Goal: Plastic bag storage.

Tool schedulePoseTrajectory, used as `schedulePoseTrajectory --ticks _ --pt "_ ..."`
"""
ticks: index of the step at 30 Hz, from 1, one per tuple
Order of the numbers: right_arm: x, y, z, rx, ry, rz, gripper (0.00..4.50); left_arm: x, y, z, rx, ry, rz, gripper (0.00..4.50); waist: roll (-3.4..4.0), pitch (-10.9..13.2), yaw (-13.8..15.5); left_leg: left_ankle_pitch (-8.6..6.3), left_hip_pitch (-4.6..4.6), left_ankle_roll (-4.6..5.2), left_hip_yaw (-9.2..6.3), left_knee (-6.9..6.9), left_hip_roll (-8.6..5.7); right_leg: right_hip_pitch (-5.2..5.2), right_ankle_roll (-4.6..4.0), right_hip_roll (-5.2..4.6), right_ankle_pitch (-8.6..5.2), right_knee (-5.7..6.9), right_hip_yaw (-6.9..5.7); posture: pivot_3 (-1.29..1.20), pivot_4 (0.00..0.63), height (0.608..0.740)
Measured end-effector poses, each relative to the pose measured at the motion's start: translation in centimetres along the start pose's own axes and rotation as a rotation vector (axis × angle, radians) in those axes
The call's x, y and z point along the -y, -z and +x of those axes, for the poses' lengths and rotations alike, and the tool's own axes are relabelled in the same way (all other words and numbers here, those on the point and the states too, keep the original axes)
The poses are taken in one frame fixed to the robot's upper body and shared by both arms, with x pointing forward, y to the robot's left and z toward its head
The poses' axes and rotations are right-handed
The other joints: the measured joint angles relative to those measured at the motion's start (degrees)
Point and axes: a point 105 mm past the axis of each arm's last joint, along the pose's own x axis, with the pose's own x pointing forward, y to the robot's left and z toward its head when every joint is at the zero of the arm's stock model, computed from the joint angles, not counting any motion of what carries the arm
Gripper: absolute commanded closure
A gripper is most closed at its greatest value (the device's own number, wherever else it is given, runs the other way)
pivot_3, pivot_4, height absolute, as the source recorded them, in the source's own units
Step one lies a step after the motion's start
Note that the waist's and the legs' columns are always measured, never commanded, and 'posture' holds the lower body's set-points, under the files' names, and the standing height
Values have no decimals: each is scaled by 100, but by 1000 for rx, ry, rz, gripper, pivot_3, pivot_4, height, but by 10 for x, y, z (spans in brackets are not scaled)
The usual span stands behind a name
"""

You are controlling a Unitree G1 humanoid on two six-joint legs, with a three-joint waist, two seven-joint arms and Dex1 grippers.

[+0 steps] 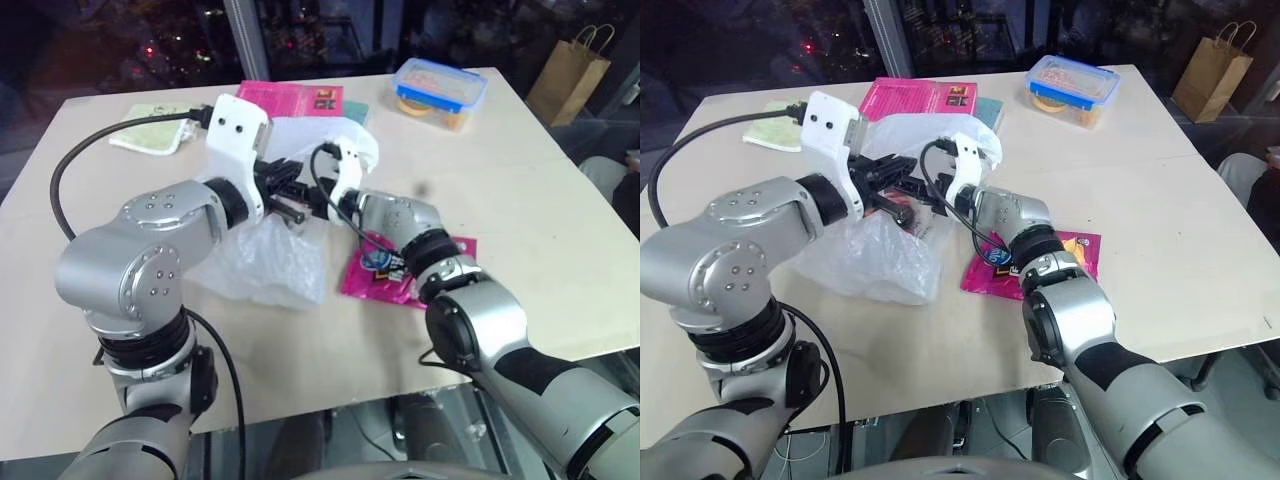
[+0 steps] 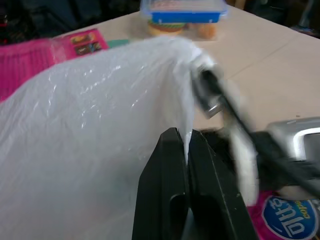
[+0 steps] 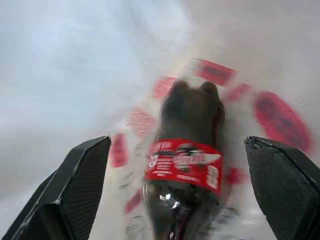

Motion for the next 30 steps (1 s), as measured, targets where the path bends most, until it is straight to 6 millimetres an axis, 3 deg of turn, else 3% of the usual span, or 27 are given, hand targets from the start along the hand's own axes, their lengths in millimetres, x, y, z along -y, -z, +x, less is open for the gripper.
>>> schedulePoseTrajectory --ticks 4,6,7,10,11,13,15,19,25,27,30 --pt "-5 -4 -19 25 -36 -71 75 -9 -3 4 32 -40 3 4500 -2 -2 74 0 -2 -1 -3 5 -4 4 0 -4 0 -4 -3 0 150 740" --pt "-2 3 -41 17 -46 -133 75 -15 3 8 8 -55 -12 4500 -2 -2 124 0 -5 -1 -1 6 -7 3 0 -6 0 -5 -2 0 150 740" --pt "2 5 -63 8 -23 -216 75 -19 8 10 -11 -61 -16 4500 -1 -1 176 0 -13 -1 -7 7 -10 1 0 -9 0 -6 -9 0 150 740" --pt "6 -2 -95 12 38 -346 75 -27 15 11 -34 -77 -19 4500 -2 -1 178 1 -14 -1 -4 9 -12 0 1 -11 0 -6 -8 0 150 740" --pt "-2 -5 -117 13 53 -457 75 -26 15 12 -34 -62 1 4500 -1 -1 174 0 -12 -1 -4 7 -9 0 1 -9 0 -7 -9 0 150 740" --pt "-12 0 -138 -2 41 -546 75 -28 16 12 -40 -48 19 4500 -1 -1 152 -10 -5 17 -1 1 -4 1 0 -5 -1 -7 -8 0 150 740" --pt "-14 13 -168 -64 47 -666 75 -25 20 14 -57 -17 50 4500 0 -2 171 -12 -2 20 9 2 -5 10 1 -5 -3 -10 -13 0 150 740" --pt "20 63 -228 -319 193 -915 75 -27 32 19 -95 2 77 4500 -10 -1 199 -12 -2 21 25 10 -7 24 6 -8 -5 -20 -17 0 150 740" --pt "30 89 -259 -357 330 -1110 75 -21 35 26 -100 52 101 4500 -10 -1 176 -10 8 21 35 17 5 25 12 -1 -8 -12 -8 0 150 740" --pt "42 107 -278 -424 441 -1197 75 -18 36 29 -104 70 114 4500 -18 -6 223 -10 10 21 32 19 4 30 19 -1 -13 -13 -11 0 150 740" --pt "48 105 -278 -394 505 -1301 75 -20 36 30 -106 69 120 4500 -32 -12 222 -10 16 21 41 33 5 38 22 -2 -13 -14 -6 0 150 740"
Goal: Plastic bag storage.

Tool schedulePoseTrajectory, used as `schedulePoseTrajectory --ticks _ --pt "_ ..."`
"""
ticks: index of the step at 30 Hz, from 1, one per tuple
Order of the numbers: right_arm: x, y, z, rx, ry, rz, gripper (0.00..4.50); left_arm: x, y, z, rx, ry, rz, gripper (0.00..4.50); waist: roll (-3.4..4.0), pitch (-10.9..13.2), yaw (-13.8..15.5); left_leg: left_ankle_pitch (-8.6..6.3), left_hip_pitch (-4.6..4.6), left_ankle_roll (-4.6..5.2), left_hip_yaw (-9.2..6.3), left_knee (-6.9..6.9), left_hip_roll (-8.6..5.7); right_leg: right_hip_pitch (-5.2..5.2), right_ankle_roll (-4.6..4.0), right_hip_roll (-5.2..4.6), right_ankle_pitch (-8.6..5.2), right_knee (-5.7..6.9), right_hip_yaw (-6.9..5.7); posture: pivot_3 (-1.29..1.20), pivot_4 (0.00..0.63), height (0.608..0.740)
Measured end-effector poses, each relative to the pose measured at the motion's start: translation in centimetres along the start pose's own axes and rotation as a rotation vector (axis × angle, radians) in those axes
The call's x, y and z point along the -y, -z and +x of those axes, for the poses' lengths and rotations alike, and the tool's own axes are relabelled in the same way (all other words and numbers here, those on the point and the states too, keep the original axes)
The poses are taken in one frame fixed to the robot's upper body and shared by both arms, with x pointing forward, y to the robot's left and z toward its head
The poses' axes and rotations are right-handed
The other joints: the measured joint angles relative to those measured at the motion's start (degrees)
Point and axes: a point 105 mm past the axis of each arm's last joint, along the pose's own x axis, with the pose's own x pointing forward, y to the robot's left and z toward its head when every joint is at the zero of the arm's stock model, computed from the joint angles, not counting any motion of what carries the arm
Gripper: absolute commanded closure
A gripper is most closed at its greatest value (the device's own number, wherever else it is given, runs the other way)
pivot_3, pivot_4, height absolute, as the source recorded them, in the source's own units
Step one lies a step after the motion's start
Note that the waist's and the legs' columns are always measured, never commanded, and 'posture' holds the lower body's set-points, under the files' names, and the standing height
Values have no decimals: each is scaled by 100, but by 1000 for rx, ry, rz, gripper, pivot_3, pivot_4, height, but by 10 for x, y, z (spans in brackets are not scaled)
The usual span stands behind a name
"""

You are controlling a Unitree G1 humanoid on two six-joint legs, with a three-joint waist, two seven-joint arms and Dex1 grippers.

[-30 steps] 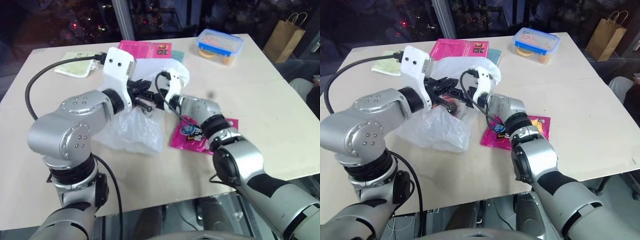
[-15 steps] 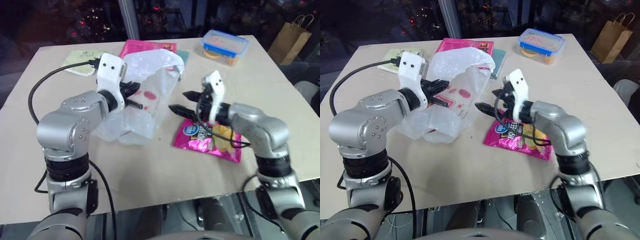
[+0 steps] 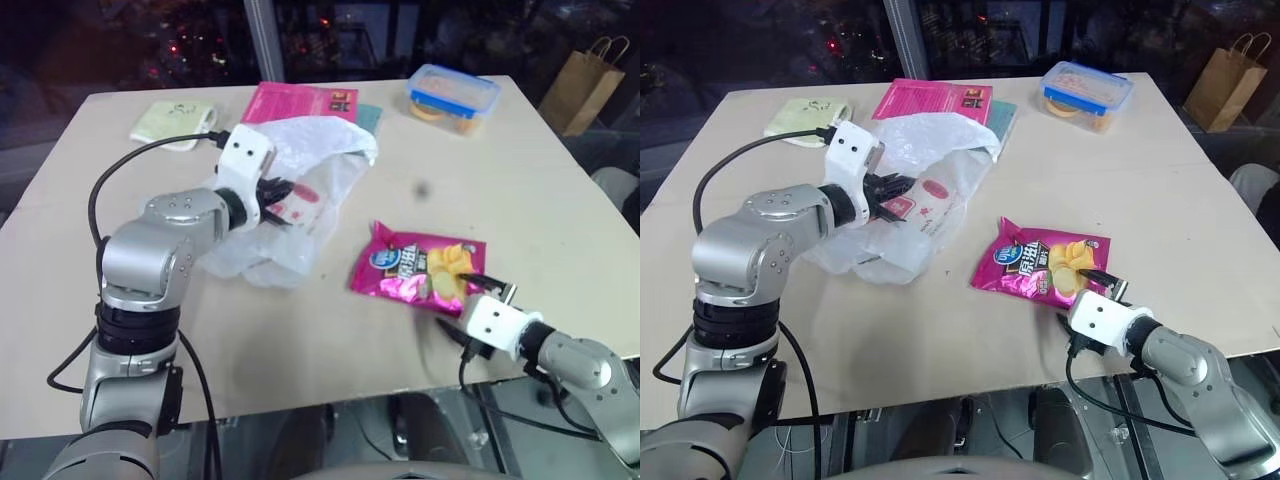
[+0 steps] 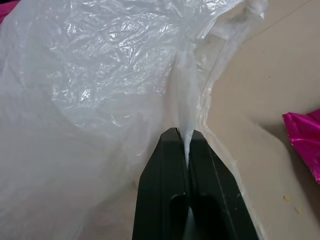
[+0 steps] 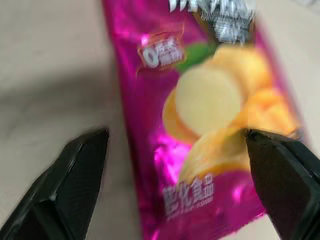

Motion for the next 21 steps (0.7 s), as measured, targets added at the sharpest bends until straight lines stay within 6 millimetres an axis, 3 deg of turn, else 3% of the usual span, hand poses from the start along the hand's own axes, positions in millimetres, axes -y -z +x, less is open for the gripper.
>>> schedulePoseTrajectory --ticks 3,6,9,10,12,16,19,21 --pt "0 0 2 2 17 -27 75 2 0 1 1 11 3 4500 -2 -1 5 0 18 0 -7 9 1 25 6 0 -4 -1 -6 0 150 740" --pt "0 5 13 12 63 -109 845 2 -2 2 3 16 6 4500 -33 -10 5 -1 78 1 -16 14 9 96 -15 1 -20 -8 -20 0 150 740" --pt "2 11 29 23 87 -159 2075 4 -9 3 21 23 14 4500 -51 -18 -7 -1 99 1 -20 30 21 124 -14 1 -19 -11 -21 0 150 740" --pt "2 13 31 21 90 -159 2232 5 -9 3 21 24 14 4500 -51 -18 -7 -1 99 1 -23 36 26 126 -13 2 -19 -10 -23 0 150 740" --pt "1 17 36 15 81 -190 3233 5 -9 3 21 23 14 4500 -51 -18 6 -1 94 1 -31 49 26 129 -12 3 -18 -6 -28 0 150 740" --pt "2 19 37 11 88 -206 4430 4 -9 2 19 23 13 4500 -48 -16 40 -1 85 1 -33 49 26 125 -14 4 -19 -6 -29 0 150 740" --pt "14 15 37 22 128 -191 4430 1 -9 0 16 18 14 4500 -42 -10 66 -1 59 1 -31 48 23 96 -14 9 -18 -4 -25 0 150 740" --pt "35 -11 38 103 180 -204 4430 -4 -10 -3 6 25 2 4500 -25 6 50 -1 47 1 -31 48 23 77 -9 16 -15 0 -18 0 150 740"
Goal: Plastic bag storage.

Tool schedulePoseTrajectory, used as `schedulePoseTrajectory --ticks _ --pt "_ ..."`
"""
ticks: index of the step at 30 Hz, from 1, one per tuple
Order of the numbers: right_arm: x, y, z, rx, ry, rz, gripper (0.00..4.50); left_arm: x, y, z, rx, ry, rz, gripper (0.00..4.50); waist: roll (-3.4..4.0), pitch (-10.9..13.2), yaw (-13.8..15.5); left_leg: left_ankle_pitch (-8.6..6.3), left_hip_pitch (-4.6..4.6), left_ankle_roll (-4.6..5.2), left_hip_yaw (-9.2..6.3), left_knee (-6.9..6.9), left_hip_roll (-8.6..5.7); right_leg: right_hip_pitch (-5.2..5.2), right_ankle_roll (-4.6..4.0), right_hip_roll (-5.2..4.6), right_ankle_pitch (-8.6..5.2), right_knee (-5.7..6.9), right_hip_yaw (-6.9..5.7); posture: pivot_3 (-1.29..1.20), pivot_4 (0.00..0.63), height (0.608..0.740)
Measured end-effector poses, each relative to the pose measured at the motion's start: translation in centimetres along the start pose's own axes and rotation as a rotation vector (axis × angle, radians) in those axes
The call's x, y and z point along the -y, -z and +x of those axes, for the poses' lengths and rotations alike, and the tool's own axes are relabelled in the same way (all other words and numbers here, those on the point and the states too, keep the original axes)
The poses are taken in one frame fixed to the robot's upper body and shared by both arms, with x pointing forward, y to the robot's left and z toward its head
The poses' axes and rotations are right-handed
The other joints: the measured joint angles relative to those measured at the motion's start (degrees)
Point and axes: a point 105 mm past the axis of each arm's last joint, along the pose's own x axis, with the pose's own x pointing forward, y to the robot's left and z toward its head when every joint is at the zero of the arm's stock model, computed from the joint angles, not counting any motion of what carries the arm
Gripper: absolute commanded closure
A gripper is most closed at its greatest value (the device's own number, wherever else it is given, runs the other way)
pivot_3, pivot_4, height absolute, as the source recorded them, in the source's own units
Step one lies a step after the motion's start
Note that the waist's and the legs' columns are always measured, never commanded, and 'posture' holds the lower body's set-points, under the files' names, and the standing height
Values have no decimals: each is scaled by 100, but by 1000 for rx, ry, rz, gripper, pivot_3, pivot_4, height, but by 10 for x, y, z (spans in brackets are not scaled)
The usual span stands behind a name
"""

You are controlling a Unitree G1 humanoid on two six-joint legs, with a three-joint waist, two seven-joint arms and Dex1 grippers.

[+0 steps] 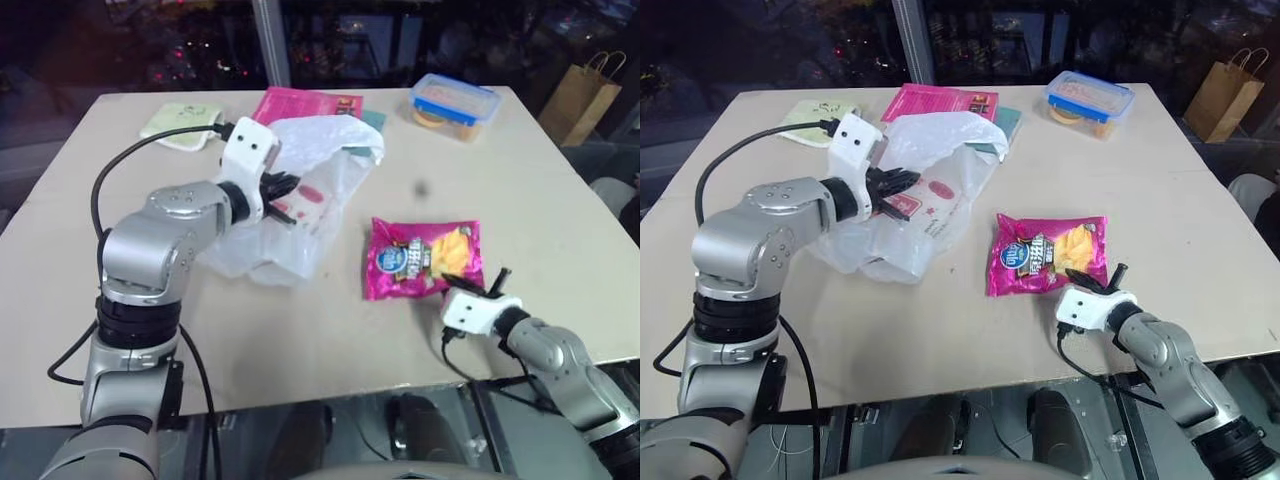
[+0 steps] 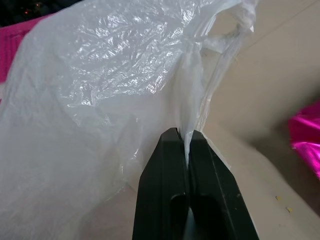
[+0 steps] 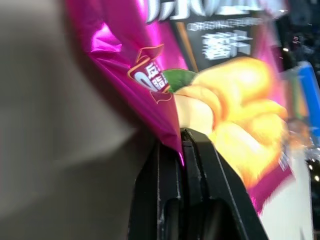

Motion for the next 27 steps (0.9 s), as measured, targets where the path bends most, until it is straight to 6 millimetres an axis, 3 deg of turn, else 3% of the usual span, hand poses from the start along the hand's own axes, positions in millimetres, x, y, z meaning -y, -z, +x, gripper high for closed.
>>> schedulePoseTrajectory --ticks 3,7,10,15,18,22,27 --pt "22 -31 7 112 32 -36 4430 -3 -5 -2 -7 33 -16 4500 1 1 22 -1 -3 -1 -7 -4 7 0 15 16 8 -1 -10 0 150 740" --pt "25 -50 18 184 -9 -18 4430 -3 -4 -10 -36 95 -15 4500 8 6 21 -1 -16 -1 -6 -13 9 -10 13 17 9 -14 -10 0 150 740" --pt "32 -71 31 261 1 63 4430 -3 -4 -15 -52 127 0 4500 12 10 22 -1 -30 -1 -8 -14 9 -18 -8 17 22 -21 -11 0 150 740" --pt "40 -91 41 326 4 254 4430 -5 -3 -18 -64 124 4 4500 17 15 36 -1 -37 -1 -16 -22 7 -22 -10 16 23 -28 -17 0 150 740" --pt "41 -96 43 346 -37 316 4430 -5 -5 -18 -69 126 -1 4500 19 18 39 -1 -41 -1 -17 -23 7 -23 -10 16 24 -33 -19 0 150 740" --pt "36 -109 45 393 -96 317 4430 -6 -24 -19 -32 117 14 4500 21 20 27 -1 -41 -1 -19 -29 7 -25 -9 17 23 -36 -23 0 150 740" --pt "32 -138 60 488 -156 286 4430 4 -33 -17 -15 156 6 4500 24 22 -41 0 -37 -2 -17 -34 9 -27 -10 20 24 -34 -20 0 150 740"
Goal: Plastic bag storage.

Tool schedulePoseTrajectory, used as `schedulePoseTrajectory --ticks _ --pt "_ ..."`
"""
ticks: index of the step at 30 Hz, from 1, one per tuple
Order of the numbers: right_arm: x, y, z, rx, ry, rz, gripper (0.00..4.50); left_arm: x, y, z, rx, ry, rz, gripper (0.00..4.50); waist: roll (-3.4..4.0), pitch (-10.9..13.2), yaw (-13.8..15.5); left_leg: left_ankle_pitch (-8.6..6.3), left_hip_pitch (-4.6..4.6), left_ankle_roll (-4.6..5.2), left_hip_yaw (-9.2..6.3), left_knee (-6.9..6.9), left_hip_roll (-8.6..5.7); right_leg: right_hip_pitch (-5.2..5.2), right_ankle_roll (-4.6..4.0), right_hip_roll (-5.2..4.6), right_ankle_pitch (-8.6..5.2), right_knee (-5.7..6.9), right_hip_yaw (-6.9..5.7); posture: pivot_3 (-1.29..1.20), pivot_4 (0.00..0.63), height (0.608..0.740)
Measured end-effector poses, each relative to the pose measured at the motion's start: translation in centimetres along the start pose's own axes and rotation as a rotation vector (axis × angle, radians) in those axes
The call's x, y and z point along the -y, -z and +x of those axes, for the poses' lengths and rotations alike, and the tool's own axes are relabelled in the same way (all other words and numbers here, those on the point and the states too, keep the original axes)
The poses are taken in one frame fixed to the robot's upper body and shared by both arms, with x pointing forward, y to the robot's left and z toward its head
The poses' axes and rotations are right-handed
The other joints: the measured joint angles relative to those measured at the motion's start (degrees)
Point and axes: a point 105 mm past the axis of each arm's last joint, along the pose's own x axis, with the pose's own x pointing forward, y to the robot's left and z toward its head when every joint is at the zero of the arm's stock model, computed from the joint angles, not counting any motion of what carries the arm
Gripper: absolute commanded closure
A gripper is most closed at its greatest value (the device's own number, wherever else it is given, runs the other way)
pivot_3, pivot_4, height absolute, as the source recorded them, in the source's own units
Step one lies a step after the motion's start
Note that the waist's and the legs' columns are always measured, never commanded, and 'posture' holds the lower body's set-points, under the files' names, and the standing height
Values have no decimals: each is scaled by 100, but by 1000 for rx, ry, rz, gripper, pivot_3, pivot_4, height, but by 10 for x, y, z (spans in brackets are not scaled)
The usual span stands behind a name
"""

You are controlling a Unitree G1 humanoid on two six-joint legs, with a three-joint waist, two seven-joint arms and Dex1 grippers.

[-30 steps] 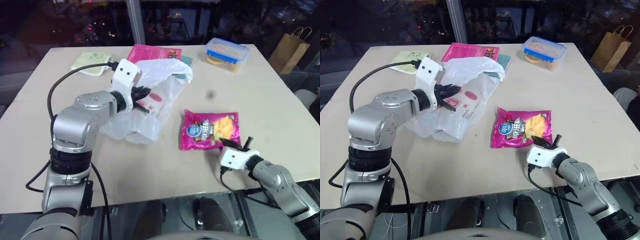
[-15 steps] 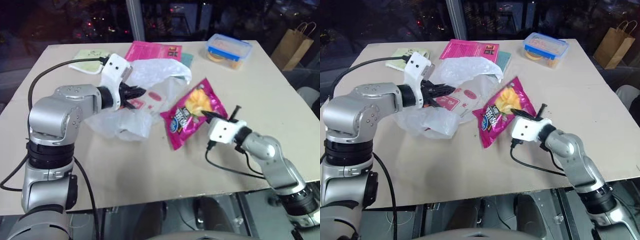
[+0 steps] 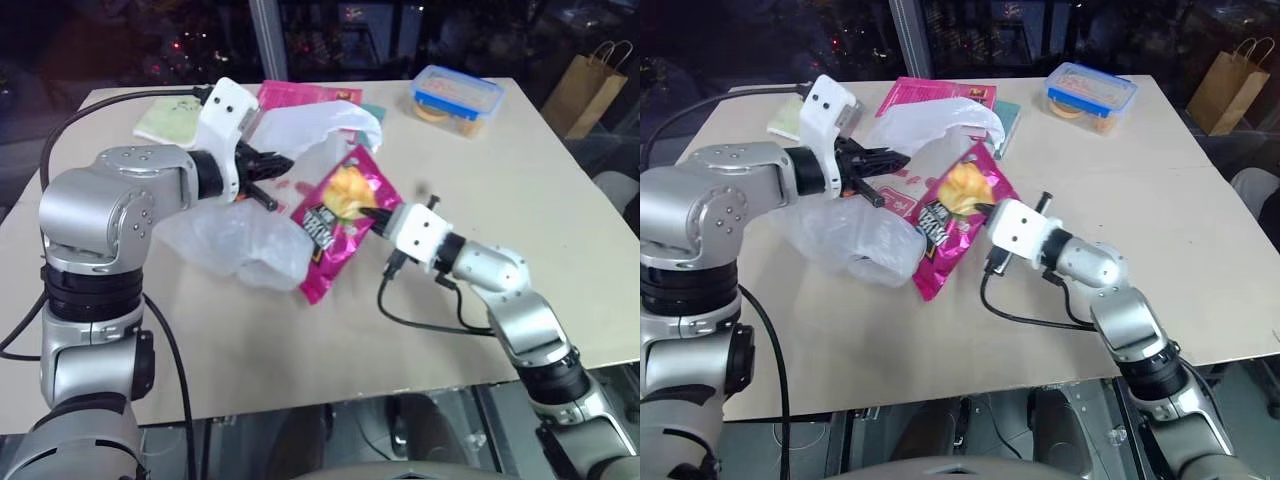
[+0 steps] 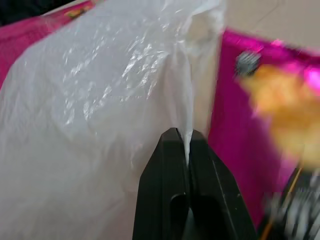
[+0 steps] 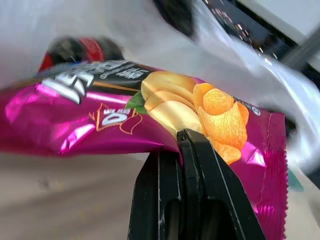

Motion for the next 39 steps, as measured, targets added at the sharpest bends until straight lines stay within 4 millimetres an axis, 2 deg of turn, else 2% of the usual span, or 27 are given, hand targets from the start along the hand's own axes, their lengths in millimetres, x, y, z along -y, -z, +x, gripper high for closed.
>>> schedulePoseTrajectory --ticks 5,10,13,15,19,21,25,28,30,33,36,39 --pt "2 0 20 30 -38 22 4430 10 0 -2 2 31 25 4500 0 0 -41 0 0 0 1 -6 -1 0 -1 -1 1 -6 3 0 150 740" --pt "-9 27 51 -9 -103 138 4430 34 8 -7 1 124 42 4500 1 1 -77 1 0 -2 6 -27 -1 -18 -4 -2 2 -3 15 0 150 740" --pt "-9 39 74 -38 -112 166 4430 40 12 -15 -4 134 47 4500 5 3 -106 5 1 -8 7 -39 0 -34 -5 -1 3 6 36 0 150 740" --pt "-2 35 98 -27 -85 183 4430 40 19 -19 -19 121 29 4500 4 4 -134 17 1 -30 6 -44 1 -47 -6 1 4 18 40 0 150 740" --pt "2 14 132 19 -39 201 4430 36 21 -22 -17 80 13 4500 3 3 -154 20 -9 -34 3 -49 -1 -69 -9 0 5 36 45 0 150 740" --pt "-6 13 145 6 -59 230 3855 28 24 -27 -16 18 3 4500 4 3 -180 19 -9 -34 4 -54 -4 -72 -10 -1 6 34 48 0 150 740" --pt "-17 24 144 -11 -106 204 2173 29 37 -23 -33 2 -44 4500 3 3 -137 19 -20 -35 2 -54 -12 -76 -10 -8 6 29 46 0 150 740" --pt "-17 21 144 10 -116 185 860 29 37 -26 -15 -13 -41 4500 3 3 -170 20 -21 -37 0 -57 -9 -82 -11 -5 5 33 46 0 150 740" --pt "-20 14 138 62 -134 189 860 28 33 -27 30 -29 -37 4500 3 2 -177 18 -18 -39 -2 -59 -5 -81 -15 -3 3 35 44 0 150 740" --pt "-26 13 111 103 -178 220 860 27 35 -25 76 -45 -35 4500 3 3 -158 16 -23 -41 -1 -56 -7 -82 -16 -5 2 36 45 0 150 740" --pt "-7 15 78 71 -146 246 78 24 34 -24 102 -62 -32 4500 3 2 -68 13 -23 -34 -3 -50 -11 -80 -16 -9 3 37 43 0 150 740" --pt "5 14 49 19 -123 225 78 20 35 -22 118 -78 -42 4500 2 1 -61 8 -17 -27 2 -50 -10 -78 -15 -6 2 42 41 0 150 740"
